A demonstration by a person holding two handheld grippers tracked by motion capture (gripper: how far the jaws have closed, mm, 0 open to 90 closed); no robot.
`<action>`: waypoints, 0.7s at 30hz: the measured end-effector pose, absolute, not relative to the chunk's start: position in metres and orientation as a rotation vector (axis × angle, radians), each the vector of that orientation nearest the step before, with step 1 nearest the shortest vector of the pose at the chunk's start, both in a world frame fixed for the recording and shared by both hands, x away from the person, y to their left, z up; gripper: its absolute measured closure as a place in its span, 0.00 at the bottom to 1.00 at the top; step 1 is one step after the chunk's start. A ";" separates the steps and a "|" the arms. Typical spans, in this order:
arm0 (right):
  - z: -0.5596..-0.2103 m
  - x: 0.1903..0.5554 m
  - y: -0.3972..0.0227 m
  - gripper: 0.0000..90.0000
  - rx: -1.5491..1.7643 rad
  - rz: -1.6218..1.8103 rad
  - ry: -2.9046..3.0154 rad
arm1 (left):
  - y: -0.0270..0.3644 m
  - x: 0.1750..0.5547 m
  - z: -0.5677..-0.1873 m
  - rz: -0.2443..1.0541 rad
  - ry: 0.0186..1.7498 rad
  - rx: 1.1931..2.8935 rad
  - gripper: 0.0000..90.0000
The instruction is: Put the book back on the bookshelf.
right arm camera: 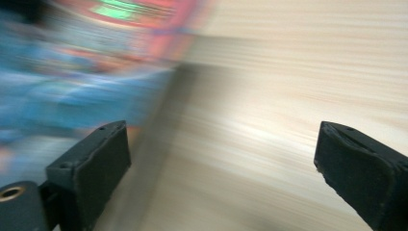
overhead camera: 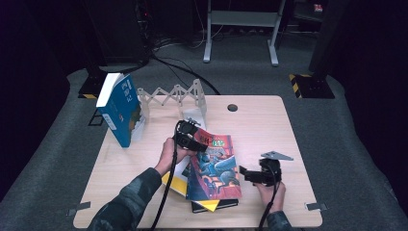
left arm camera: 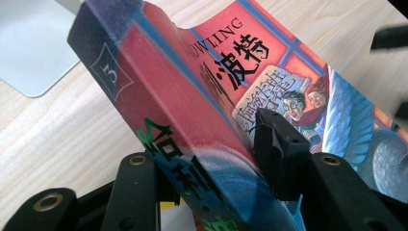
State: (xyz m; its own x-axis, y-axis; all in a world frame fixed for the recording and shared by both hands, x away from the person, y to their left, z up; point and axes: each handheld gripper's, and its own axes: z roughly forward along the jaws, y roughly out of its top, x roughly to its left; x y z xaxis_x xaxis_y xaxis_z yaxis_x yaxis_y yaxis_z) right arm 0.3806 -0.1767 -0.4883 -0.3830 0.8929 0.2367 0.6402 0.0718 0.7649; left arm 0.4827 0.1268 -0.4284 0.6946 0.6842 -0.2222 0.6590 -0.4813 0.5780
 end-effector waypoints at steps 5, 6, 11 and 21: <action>-0.507 0.387 -0.207 0.02 1.559 1.054 2.031 | 0.128 0.482 -0.429 0.049 1.033 2.237 0.62; -0.511 0.388 -0.210 0.03 1.572 1.036 2.026 | 0.128 0.482 -0.429 0.053 1.036 2.235 0.63; -0.528 0.390 -0.214 0.11 1.475 0.910 2.048 | 0.134 0.472 -0.422 0.037 1.061 2.120 0.68; -0.529 0.389 -0.214 0.13 1.448 0.917 2.057 | 0.137 0.451 -0.381 -0.015 1.041 1.968 0.80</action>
